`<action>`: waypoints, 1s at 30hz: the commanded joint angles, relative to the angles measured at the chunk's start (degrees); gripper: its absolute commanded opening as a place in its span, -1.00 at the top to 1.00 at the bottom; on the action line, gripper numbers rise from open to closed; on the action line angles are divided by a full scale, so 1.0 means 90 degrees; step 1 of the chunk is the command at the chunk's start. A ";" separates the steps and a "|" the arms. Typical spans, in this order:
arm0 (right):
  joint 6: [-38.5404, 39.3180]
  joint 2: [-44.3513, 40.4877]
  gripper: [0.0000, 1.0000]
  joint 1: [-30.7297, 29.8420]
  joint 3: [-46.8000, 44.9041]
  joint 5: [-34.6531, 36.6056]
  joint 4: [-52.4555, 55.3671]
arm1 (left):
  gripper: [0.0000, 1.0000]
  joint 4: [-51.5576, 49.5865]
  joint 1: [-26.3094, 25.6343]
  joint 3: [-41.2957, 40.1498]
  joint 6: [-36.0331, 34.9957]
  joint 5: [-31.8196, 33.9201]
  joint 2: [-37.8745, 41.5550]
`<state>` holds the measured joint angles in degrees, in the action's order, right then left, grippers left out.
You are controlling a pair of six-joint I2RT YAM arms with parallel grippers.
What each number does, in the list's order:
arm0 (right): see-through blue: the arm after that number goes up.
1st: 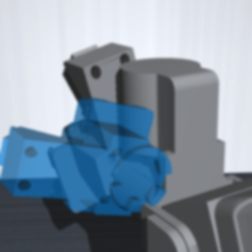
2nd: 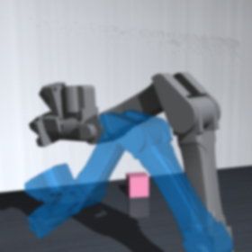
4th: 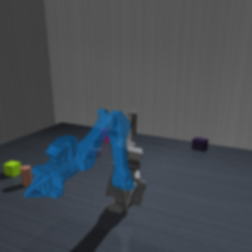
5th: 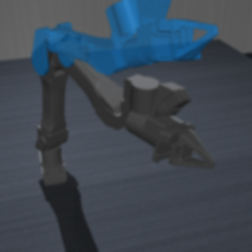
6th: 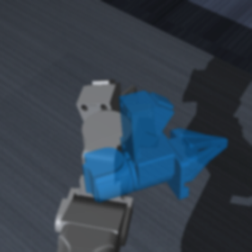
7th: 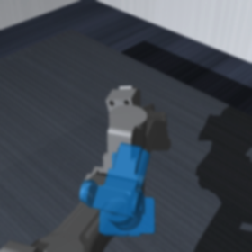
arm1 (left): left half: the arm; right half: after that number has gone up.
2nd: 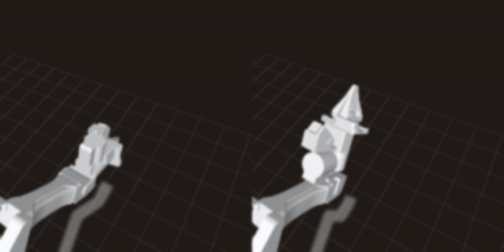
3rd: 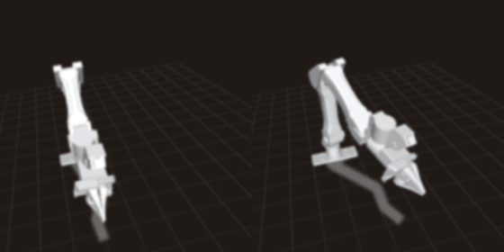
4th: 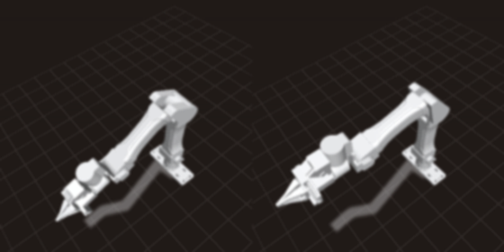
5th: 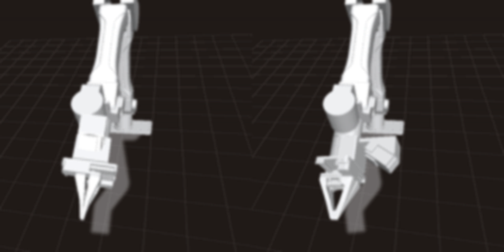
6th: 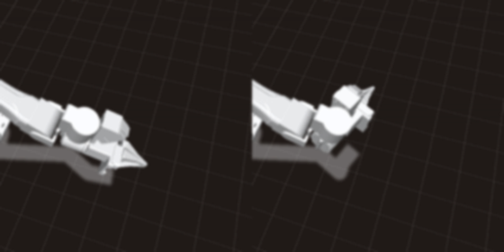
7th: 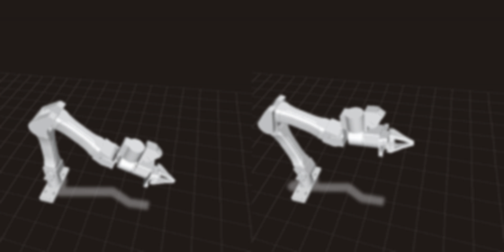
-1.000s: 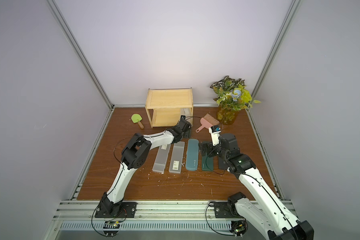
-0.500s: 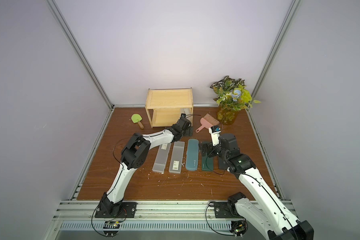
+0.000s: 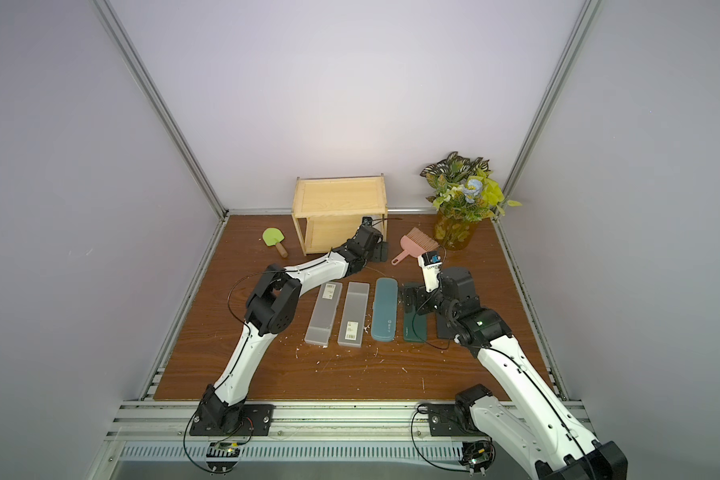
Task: Remove the pencil cases from the shelf
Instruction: Pick up the pencil case from the shelf.
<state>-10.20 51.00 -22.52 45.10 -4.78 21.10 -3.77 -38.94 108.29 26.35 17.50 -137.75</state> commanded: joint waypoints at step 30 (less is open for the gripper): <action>0.0081 -0.0016 -0.98 0.0047 -0.0011 0.0057 -0.0077 | -0.98 -0.0408 0.0118 0.0170 0.0009 0.0080 -0.0351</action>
<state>-9.87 51.11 -22.37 45.10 -4.78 21.06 -4.36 -38.48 108.92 26.35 16.71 -139.33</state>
